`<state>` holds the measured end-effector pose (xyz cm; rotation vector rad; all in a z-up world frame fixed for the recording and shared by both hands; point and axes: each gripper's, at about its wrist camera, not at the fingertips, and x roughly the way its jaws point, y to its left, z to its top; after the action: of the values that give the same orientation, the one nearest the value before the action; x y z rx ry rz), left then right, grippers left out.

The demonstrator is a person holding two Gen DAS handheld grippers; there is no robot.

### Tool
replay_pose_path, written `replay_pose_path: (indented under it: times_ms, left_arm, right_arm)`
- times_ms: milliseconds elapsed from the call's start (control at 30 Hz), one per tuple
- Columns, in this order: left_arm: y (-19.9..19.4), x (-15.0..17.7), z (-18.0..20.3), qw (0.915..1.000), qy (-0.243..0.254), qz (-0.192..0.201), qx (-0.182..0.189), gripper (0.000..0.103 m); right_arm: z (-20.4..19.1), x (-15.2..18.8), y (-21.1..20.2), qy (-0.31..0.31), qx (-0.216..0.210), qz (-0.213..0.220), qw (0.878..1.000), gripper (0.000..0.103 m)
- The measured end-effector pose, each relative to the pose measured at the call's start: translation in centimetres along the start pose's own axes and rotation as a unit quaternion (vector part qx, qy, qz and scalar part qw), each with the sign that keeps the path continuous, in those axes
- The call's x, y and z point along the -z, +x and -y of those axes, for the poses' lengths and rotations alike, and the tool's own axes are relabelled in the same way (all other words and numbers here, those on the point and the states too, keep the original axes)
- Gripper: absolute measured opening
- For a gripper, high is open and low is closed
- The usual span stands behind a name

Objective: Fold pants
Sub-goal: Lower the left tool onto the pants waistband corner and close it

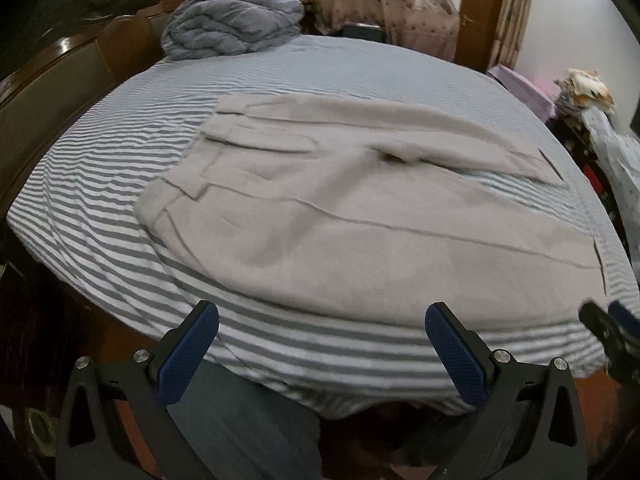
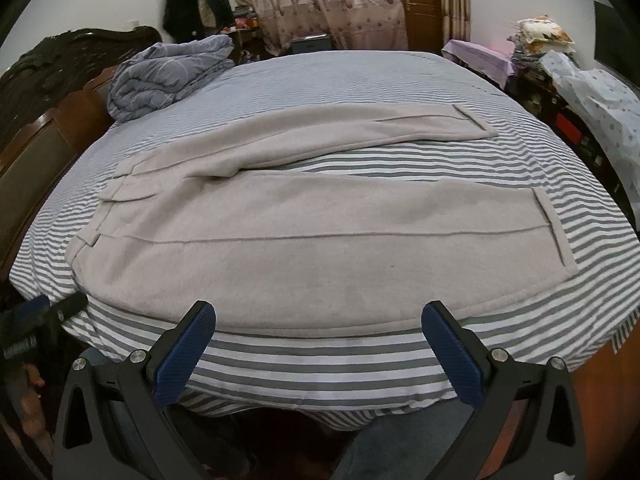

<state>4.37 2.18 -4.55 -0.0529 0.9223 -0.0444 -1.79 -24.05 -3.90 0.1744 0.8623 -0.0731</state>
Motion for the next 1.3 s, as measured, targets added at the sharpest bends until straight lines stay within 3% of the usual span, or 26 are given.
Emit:
replay_pose_path:
  times_ms: [167,433,600,733,1000,1300]
  left_arm:
    - [1.8,-2.7,-4.9,0.9984,-0.047,0.0,-0.033,0.102]
    - [4.1,-8.2,-11.7,0.9966,-0.06,0.012,-0.055,0.096]
    - [6.6,-12.9,-15.0,0.9968,-0.079,-0.002,-0.016,0.089]
    - [9.2,-17.5,-17.0,0.995,-0.097,-0.015,0.019,0.076]
    - [17.4,-25.5,-20.0,0.98,-0.159,-0.055,0.107,0.051]
    - [24.8,-27.7,-22.1,0.9629,-0.207,-0.101,0.14,0.048]
  right_arm:
    - [-0.9,-0.1,1.9,-0.019,-0.008,-0.017,1.0,0.102]
    - [-2.4,-1.0,5.8,-0.019,-0.026,-0.045,0.998,0.102]
    - [-3.5,-2.5,7.8,-0.032,-0.027,-0.052,0.998,0.102]
    - [-4.3,-3.9,9.3,-0.038,-0.023,-0.054,0.998,0.102]
    - [-5.1,-5.6,12.7,-0.044,-0.01,-0.08,0.996,0.102]
    - [-5.7,-9.7,16.8,-0.039,-0.021,-0.097,0.994,0.102]
